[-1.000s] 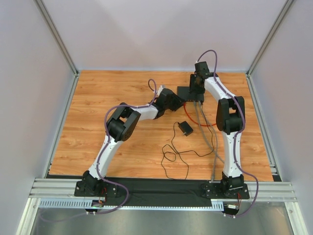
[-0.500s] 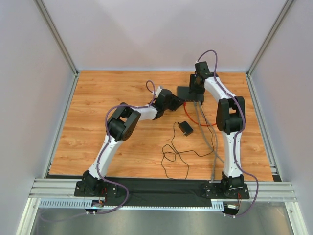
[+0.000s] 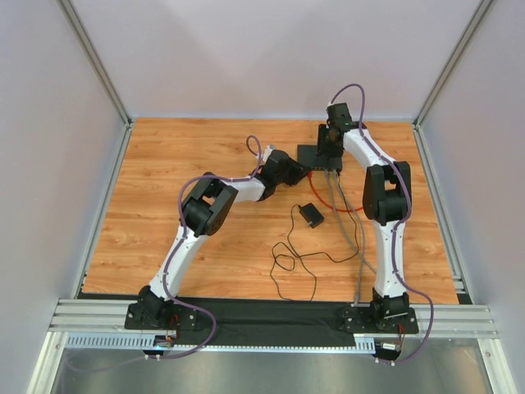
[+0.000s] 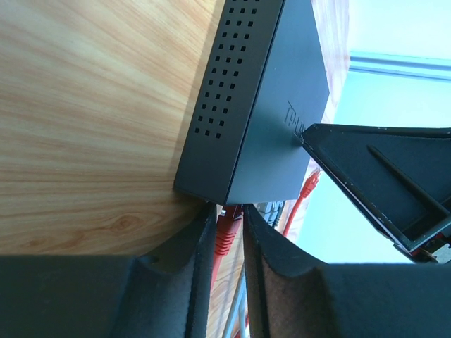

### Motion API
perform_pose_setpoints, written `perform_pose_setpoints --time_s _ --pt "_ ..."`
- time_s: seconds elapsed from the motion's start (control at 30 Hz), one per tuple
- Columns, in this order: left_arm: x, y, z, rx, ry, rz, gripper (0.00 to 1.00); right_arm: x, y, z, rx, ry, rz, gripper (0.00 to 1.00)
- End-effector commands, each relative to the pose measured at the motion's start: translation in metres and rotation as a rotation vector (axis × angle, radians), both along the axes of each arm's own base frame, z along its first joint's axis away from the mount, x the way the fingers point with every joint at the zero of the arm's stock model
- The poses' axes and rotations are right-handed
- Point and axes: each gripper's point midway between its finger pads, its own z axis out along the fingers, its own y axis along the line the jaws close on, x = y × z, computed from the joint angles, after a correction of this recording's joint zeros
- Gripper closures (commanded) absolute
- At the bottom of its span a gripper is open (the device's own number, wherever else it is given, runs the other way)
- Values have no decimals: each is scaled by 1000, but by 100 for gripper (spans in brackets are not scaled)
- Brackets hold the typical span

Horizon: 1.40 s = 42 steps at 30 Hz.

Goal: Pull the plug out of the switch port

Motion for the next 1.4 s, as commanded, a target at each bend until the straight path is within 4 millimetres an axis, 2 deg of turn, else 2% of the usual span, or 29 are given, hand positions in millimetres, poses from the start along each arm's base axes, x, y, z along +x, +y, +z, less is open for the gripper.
perform_pose_setpoints --time_s 0.0,0.1,0.3,0.43,0.73,1.0,1.13,1.23,1.33,1.37 --pt "1 5 -30 40 33 4 73 -20 1 -30 -4 107 22 54" --pt "0 4 -31 21 40 -21 78 -20 -1 -31 -11 113 15 54" --pt "1 13 -32 35 36 -28 96 -23 -3 -36 -16 145 -2 54" --pt "-3 15 -36 60 42 -58 100 -26 -2 -39 -11 179 -21 55" --pt "-10 23 -34 140 41 -141 100 -29 -2 -40 8 205 -64 56" --pt "-25 23 -34 118 59 -221 100 -27 -5 -43 -16 211 -79 56" --pt "-19 18 -34 49 46 -244 100 -28 -6 -44 -17 213 -81 56" --pt "-9 15 -23 -15 12 -274 100 -29 -5 -47 -14 220 -83 56" --pt "-16 19 -25 57 22 -284 100 -27 -6 -46 -14 220 -85 56" --pt "-21 25 -35 97 50 -263 100 -26 -5 -45 -13 216 -85 56"
